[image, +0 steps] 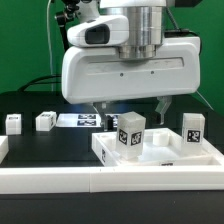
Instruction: Assemble square table
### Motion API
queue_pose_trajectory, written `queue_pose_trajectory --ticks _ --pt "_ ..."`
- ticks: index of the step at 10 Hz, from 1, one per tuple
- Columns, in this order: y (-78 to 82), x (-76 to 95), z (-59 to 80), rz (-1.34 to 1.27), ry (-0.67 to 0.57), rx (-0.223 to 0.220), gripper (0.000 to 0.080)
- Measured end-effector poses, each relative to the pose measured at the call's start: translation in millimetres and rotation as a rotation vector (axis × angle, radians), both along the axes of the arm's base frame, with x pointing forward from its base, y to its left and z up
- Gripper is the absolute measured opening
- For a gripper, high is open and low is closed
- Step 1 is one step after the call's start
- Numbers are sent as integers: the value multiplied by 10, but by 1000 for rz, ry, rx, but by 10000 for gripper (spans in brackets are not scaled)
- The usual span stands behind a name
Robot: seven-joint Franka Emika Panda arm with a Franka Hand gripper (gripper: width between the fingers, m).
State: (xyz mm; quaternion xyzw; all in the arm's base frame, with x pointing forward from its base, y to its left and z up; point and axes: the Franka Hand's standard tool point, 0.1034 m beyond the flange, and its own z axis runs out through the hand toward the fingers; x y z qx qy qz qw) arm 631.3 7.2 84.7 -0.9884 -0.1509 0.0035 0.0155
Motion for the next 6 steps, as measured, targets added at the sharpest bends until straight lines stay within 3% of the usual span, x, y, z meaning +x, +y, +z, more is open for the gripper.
queue_pose_trajectory --ticks 4,6 --pt "-18 2 2 171 -4 -10 622" --pt "-22 2 2 171 -4 -10 351"
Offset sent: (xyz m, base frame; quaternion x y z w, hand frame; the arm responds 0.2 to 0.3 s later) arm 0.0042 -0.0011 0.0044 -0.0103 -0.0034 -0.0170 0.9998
